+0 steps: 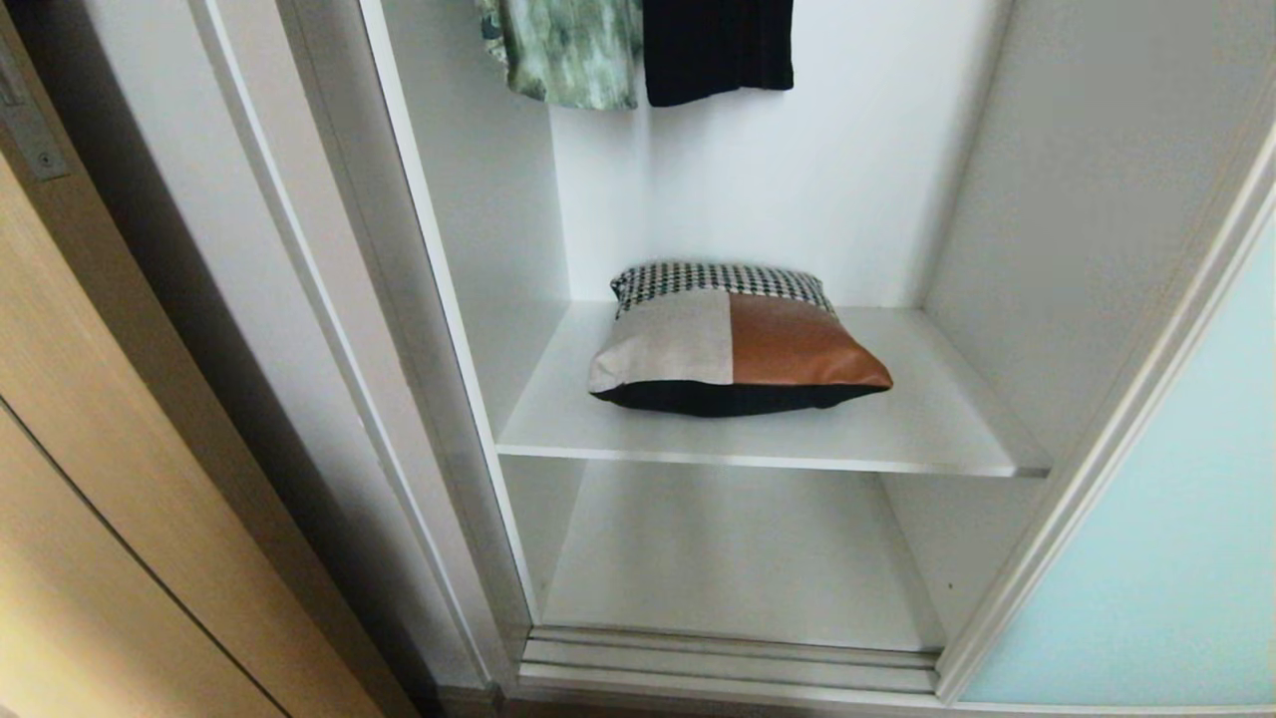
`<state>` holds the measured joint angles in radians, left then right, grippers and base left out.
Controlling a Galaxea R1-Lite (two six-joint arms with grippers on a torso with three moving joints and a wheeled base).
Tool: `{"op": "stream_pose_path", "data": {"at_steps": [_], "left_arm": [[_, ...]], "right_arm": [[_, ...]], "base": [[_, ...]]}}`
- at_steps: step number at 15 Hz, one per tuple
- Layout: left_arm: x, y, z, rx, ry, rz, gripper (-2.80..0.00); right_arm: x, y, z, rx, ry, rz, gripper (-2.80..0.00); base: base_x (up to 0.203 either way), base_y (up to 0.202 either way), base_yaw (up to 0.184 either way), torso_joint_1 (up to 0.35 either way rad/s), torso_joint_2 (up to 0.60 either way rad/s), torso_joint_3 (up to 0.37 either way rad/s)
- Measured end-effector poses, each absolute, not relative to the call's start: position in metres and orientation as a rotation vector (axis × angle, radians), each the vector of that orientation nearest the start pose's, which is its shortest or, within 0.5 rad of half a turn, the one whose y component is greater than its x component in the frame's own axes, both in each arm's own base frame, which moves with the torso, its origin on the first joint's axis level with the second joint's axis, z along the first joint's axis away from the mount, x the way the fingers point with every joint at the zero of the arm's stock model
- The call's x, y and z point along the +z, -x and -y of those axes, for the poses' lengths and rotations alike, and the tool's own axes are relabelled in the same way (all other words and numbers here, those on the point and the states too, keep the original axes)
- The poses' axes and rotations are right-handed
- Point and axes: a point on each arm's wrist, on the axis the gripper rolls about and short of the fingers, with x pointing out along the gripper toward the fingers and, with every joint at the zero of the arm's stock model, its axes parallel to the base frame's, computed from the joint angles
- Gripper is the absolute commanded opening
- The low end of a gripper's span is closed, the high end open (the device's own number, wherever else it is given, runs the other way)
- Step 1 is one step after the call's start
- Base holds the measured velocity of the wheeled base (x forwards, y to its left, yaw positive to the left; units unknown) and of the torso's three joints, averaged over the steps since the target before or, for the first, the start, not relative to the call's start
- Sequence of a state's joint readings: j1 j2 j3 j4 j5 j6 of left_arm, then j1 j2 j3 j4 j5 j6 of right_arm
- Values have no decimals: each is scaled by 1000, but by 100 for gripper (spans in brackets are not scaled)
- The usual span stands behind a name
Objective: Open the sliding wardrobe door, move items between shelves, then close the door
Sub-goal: Close the door
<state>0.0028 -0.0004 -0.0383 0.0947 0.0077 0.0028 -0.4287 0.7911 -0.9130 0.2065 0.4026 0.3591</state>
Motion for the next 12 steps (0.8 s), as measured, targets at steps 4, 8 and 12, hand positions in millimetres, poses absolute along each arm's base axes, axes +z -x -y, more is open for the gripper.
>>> {"op": "stream_pose_path", "data": {"at_steps": [4, 8, 12], "left_arm": [[76, 26, 0, 10, -2, -56, -280], [76, 26, 0, 10, -2, -56, -280], [76, 26, 0, 10, -3, -56, -280]], "right_arm": [[302, -79, 39, 30, -438, -96, -280], [291, -96, 63, 147, -499, -147, -280], [283, -114, 86, 159, -559, -188, -280]], "base": [[0, 0, 0, 0, 0, 0], [0, 0, 0, 0, 0, 0], [0, 0, 0, 0, 0, 0]]}}
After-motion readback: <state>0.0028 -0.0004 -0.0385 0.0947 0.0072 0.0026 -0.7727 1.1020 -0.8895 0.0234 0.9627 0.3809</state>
